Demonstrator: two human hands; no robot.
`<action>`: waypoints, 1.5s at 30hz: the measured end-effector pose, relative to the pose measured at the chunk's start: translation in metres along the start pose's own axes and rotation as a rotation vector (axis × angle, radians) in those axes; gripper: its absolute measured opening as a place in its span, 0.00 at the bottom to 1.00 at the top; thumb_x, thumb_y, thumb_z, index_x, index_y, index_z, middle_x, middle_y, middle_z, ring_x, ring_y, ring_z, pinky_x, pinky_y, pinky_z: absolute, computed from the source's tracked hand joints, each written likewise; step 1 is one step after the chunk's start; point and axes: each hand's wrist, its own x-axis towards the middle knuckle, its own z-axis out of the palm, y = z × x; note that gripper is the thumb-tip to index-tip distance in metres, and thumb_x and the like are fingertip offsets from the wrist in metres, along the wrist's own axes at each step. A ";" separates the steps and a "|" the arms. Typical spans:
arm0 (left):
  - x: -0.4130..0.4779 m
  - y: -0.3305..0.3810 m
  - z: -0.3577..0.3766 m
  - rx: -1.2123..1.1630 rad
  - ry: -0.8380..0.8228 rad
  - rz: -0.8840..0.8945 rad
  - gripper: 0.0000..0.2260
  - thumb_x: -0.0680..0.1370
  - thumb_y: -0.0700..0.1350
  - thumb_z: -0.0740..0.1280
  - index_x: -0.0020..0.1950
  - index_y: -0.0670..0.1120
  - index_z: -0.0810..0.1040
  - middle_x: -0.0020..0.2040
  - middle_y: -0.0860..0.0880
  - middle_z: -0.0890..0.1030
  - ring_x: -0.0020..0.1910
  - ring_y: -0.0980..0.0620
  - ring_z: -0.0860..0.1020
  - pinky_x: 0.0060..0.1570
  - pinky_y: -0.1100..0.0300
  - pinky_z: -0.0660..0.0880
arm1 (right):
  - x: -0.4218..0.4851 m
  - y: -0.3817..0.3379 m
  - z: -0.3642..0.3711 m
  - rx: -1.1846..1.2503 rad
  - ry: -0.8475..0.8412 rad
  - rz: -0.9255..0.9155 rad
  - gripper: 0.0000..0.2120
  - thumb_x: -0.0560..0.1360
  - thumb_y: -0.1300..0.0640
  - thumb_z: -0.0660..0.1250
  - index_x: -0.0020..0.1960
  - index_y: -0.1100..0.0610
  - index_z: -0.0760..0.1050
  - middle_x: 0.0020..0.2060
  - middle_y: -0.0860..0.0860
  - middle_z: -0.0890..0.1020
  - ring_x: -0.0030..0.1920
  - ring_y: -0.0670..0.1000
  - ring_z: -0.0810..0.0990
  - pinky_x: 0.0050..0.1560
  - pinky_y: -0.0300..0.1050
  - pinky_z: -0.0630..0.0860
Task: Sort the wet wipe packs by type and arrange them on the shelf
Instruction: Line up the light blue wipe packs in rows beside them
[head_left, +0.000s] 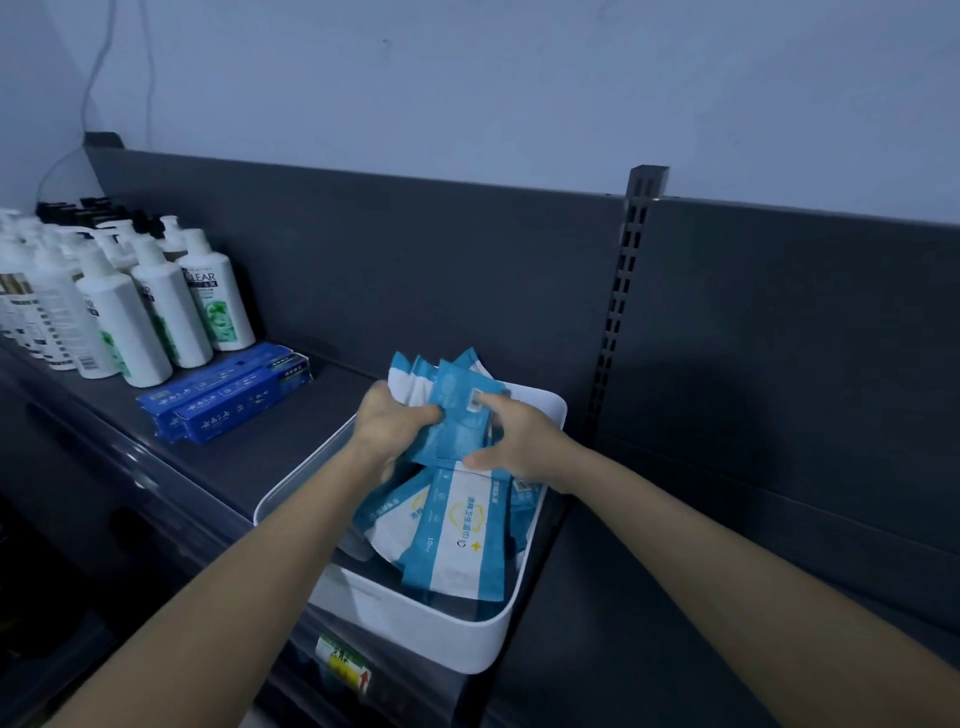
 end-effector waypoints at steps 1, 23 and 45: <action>-0.002 0.004 -0.004 -0.025 0.003 0.019 0.15 0.68 0.35 0.75 0.52 0.42 0.76 0.47 0.43 0.83 0.43 0.45 0.83 0.42 0.49 0.82 | -0.002 -0.002 -0.002 0.018 0.055 -0.025 0.36 0.66 0.55 0.76 0.71 0.53 0.65 0.58 0.51 0.79 0.57 0.52 0.79 0.59 0.54 0.76; -0.142 0.037 0.152 -0.210 -0.483 0.238 0.14 0.69 0.34 0.71 0.54 0.42 0.78 0.50 0.42 0.84 0.49 0.43 0.83 0.47 0.46 0.81 | -0.166 0.067 -0.105 0.837 0.557 -0.044 0.27 0.73 0.63 0.71 0.68 0.49 0.66 0.54 0.52 0.83 0.53 0.53 0.83 0.49 0.55 0.81; -0.136 -0.110 0.212 0.120 -0.473 -0.143 0.11 0.72 0.32 0.72 0.51 0.43 0.78 0.48 0.45 0.83 0.45 0.49 0.82 0.45 0.57 0.79 | -0.242 0.235 -0.088 0.043 0.455 0.486 0.30 0.68 0.57 0.74 0.67 0.50 0.66 0.56 0.53 0.77 0.54 0.51 0.78 0.53 0.45 0.75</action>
